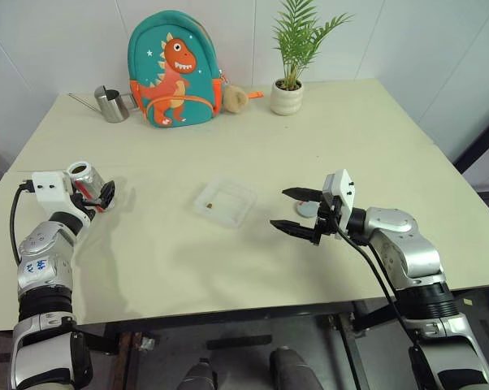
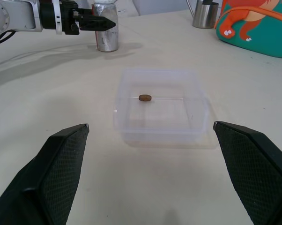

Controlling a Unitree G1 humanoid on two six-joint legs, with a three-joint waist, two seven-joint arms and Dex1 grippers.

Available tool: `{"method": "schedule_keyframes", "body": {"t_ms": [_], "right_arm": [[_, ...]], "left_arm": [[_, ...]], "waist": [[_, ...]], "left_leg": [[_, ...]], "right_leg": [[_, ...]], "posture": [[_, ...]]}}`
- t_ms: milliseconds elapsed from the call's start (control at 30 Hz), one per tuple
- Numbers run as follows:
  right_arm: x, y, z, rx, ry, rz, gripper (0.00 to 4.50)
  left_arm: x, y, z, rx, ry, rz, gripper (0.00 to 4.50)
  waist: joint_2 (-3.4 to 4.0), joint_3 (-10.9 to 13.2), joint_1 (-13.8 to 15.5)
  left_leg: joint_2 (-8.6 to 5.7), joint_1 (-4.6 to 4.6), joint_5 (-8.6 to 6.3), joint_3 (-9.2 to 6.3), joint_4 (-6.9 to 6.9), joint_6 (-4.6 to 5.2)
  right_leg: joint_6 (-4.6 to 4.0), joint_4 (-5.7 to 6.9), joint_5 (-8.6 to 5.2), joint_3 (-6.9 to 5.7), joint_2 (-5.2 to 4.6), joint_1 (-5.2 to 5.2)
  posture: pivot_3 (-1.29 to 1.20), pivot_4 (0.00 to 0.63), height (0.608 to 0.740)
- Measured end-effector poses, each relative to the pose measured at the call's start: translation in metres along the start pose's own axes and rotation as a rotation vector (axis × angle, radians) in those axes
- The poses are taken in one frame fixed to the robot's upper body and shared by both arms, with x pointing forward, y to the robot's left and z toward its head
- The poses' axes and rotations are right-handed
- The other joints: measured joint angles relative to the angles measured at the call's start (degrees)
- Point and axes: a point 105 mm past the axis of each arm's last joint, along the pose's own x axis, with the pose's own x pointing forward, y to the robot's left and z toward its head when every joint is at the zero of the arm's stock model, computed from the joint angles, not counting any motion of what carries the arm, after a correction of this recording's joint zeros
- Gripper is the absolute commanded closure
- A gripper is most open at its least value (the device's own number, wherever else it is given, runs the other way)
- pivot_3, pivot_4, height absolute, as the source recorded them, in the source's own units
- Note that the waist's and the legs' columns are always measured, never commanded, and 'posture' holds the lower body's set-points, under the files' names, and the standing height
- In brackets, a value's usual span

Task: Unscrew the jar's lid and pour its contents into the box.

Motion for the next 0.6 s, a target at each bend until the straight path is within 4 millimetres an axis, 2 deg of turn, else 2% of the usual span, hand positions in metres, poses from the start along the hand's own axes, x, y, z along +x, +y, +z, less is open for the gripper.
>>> {"method": "schedule_keyframes", "body": {"t_ms": [267, 500, 600], "right_arm": [[0.002, 0.001, 0.0, 0.004, -0.002, 0.01, 0.0], [0.002, 0.002, 0.0, 0.002, 0.003, 0.03, 0.0], [0.0, 0.0, 0.0, -0.005, 0.008, 0.033, 0.0]], "left_arm": [[-0.027, 0.011, -0.009, 0.102, 0.056, -0.031, 0.03], [-0.071, 0.035, -0.03, 0.267, 0.22, -0.127, 0.03], [-0.086, 0.03, -0.03, 0.334, 0.258, -0.228, 0.03]], "waist": [[0.0, 0.0, -0.35], [0.0, 0.0, -0.42], [0.0, 0.0, -0.08]], "left_leg": [[0.06, 0.02, 0.01, -0.02, -0.16, -0.02], [0.1, 0.1, 0.1, -0.02, -0.5, -0.04], [0.14, 0.1, 0.24, -0.06, -0.8, -0.03]], "right_leg": [[-0.01, -0.09, 0.0, -0.02, 0.0, -0.01], [-0.1, -0.28, 0.06, -0.03, 0.0, 0.0], [-0.19, -0.51, 0.14, -0.13, -0.02, 0.0]], "posture": [[0.0, 0.15, 0.74], [0.0, 0.15, 0.74], [0.0, 0.15, 0.74]]}}
